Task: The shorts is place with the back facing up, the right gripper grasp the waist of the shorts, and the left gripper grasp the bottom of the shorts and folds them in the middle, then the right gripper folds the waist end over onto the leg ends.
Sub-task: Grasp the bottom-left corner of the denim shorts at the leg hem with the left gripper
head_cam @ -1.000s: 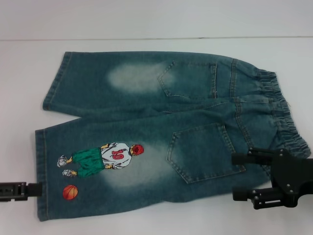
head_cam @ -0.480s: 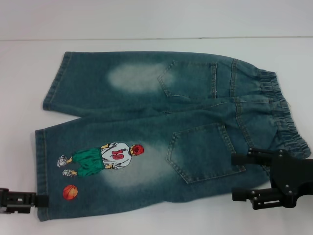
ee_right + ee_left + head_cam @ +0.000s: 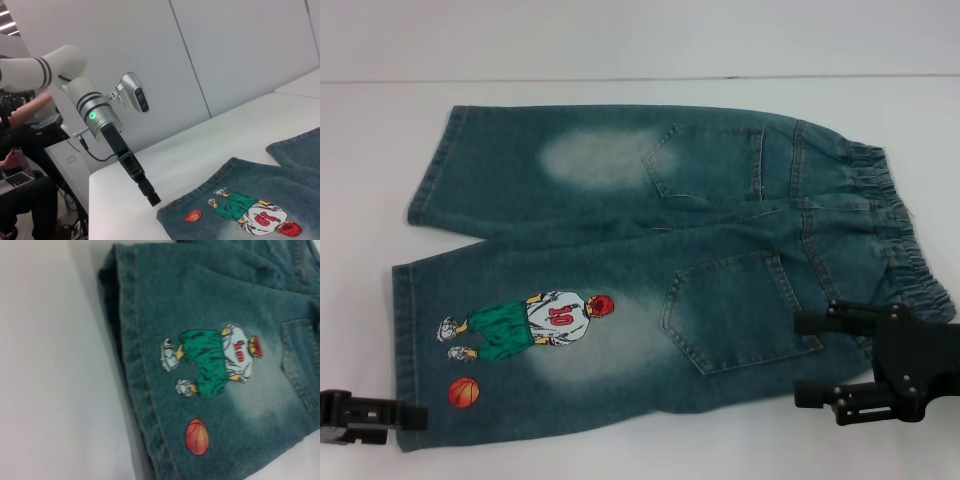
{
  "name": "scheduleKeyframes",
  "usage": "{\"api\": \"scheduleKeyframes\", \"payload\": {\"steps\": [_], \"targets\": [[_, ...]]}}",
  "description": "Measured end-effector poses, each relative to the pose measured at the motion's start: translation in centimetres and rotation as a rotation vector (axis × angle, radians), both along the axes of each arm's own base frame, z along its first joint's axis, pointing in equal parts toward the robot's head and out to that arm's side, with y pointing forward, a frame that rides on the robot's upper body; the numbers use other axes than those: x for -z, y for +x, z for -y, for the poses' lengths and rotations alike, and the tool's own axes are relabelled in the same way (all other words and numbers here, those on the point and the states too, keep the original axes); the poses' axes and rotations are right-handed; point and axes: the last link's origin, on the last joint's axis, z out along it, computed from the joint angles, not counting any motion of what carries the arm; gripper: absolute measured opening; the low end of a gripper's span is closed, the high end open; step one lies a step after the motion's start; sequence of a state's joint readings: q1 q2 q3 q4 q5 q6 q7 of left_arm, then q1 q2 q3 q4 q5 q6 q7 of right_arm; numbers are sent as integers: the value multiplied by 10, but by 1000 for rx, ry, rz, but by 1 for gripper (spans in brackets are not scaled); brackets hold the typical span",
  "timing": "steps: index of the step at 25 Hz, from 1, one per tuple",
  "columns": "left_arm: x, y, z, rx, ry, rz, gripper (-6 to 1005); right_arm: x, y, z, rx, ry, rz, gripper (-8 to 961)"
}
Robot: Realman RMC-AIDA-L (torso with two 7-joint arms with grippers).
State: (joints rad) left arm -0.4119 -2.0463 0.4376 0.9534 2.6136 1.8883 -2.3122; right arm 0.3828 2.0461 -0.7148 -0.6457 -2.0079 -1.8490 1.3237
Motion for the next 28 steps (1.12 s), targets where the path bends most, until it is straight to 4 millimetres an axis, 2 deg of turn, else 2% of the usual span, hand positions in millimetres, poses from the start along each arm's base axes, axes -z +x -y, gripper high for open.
{"api": "scheduleKeyframes", "payload": {"steps": [28], "targets": [[10,-1,-4,3,-16,-18,873,3,0,-3,2,-1,10,928]]}}
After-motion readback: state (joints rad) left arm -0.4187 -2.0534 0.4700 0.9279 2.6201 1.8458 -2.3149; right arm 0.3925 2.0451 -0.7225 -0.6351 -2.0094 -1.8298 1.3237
